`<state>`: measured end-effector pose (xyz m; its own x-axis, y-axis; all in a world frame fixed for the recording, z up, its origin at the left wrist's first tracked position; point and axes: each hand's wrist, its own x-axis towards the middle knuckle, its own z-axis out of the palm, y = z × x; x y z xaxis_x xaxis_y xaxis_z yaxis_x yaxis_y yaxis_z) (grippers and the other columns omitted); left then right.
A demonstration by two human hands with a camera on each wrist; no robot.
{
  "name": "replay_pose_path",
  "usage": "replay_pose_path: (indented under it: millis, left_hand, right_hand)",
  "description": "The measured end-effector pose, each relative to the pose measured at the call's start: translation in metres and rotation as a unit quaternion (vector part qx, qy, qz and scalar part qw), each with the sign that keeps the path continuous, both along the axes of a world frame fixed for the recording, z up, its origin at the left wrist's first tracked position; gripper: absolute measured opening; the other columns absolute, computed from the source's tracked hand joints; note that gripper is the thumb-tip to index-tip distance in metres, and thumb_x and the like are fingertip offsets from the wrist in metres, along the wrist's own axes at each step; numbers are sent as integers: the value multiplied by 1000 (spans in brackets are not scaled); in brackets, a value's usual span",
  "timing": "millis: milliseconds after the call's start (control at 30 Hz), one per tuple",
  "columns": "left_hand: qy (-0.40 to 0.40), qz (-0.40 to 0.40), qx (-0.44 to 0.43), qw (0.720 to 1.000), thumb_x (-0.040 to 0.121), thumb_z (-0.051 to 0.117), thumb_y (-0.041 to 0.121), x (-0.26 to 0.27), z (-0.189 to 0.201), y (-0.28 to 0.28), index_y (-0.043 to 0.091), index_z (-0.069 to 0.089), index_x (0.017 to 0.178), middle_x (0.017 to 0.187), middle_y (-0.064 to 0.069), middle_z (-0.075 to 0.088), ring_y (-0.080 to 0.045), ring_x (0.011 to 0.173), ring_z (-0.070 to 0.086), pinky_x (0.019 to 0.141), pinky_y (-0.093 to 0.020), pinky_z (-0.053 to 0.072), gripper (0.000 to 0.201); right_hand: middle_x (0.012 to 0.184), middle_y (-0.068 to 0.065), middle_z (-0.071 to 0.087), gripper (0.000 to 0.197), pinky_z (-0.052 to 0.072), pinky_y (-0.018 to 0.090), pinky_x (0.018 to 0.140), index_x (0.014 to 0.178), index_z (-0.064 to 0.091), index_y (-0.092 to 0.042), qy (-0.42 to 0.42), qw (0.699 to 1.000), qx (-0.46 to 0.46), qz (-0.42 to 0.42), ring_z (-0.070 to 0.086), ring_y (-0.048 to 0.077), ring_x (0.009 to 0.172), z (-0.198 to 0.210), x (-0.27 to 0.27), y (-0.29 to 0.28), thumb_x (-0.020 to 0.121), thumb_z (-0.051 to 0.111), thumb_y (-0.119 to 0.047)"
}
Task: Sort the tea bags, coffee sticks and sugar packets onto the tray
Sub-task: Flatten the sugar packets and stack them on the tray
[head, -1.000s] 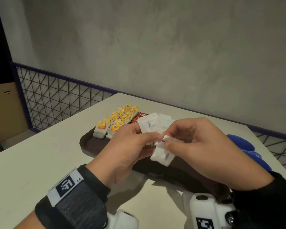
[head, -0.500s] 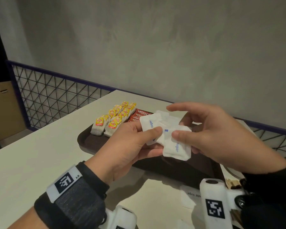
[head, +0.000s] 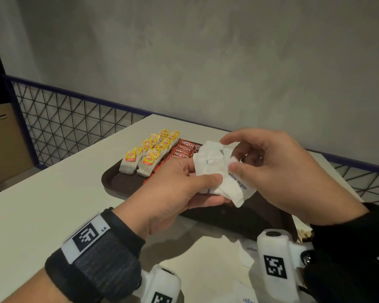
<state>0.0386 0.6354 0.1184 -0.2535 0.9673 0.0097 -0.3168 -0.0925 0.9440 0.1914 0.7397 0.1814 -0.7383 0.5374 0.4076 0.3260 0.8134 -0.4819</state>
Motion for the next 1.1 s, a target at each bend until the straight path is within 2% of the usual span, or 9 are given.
replay_pose_path:
  millis: [167, 233, 367, 500, 567, 667, 767, 967, 1100]
  left_hand:
    - [-39, 54, 43, 997, 95, 66, 4, -6, 2, 1, 9, 67, 127, 118, -11, 77, -29, 103, 76, 83, -31, 63, 32]
    - [-36, 73, 52, 995, 95, 65, 1, -7, 2, 2, 5, 66, 127, 121, -12, 76, -29, 105, 76, 81, -30, 64, 32]
    - [-47, 60, 52, 996, 96, 60, -9, -5, 2, 2, -1, 65, 124, 119, -15, 76, -33, 104, 76, 83, -31, 64, 30]
    - [-75, 58, 36, 995, 97, 55, -10, -5, 3, 1, -4, 65, 116, 118, -20, 75, -37, 102, 76, 80, -33, 64, 22]
    - [-80, 56, 39, 994, 98, 60, -1, -3, 5, 0, -1, 66, 107, 114, -19, 76, -36, 103, 75, 83, -35, 64, 11]
    - [-38, 57, 42, 997, 90, 71, 17, -3, 4, 0, 4, 69, 114, 113, -12, 78, -28, 105, 76, 87, -35, 63, 28]
    - [-7, 45, 29, 999, 93, 69, 10, -4, 0, 1, 5, 69, 122, 117, -9, 77, -26, 105, 76, 87, -35, 63, 30]
    - [-8, 36, 24, 999, 95, 66, 3, -5, -1, 1, 7, 66, 127, 119, -10, 76, -29, 106, 75, 84, -33, 64, 32]
    - [-17, 30, 41, 999, 96, 64, 3, -6, 0, 1, 5, 64, 130, 120, -11, 76, -30, 108, 75, 85, -33, 63, 34]
  right_hand:
    - [79, -12, 71, 24, 50, 27, 65, 102, 70, -35, -27, 996, -46, -64, 65, 4, 70, 3, 4, 5, 84, 72, -50]
    - [73, -5, 74, 17, 56, 30, 62, 96, 72, -26, -23, 992, -111, -49, 69, 7, 63, 2, 4, 9, 85, 77, -38]
    - [73, 2, 75, 11, 52, 18, 51, 99, 75, -16, 31, 989, -137, -54, 69, 8, 55, -2, 2, 15, 88, 78, -14]
    - [77, 0, 75, 14, 61, 36, 63, 101, 77, -22, 41, 992, -108, -56, 70, 11, 61, -3, 4, 20, 90, 75, -13]
    - [78, -2, 74, 19, 61, 42, 70, 102, 77, -26, 30, 994, -97, -35, 70, 15, 64, -2, 7, 20, 89, 75, -13]
    - [79, -1, 70, 29, 60, 42, 75, 113, 73, -31, 7, 997, -79, -7, 68, 16, 68, -2, 7, 17, 89, 76, -15]
    - [79, -2, 69, 39, 59, 42, 77, 121, 68, -32, 4, 997, -73, 3, 68, 17, 69, -3, 5, 15, 88, 77, -15]
    - [79, 0, 72, 39, 60, 46, 76, 118, 68, -31, 62, 993, -99, 11, 69, 25, 72, 2, 4, 11, 86, 79, -12]
    - [83, -1, 73, 29, 60, 51, 77, 108, 72, -31, 49, 992, -113, -6, 71, 21, 77, 3, 4, 8, 81, 75, -41]
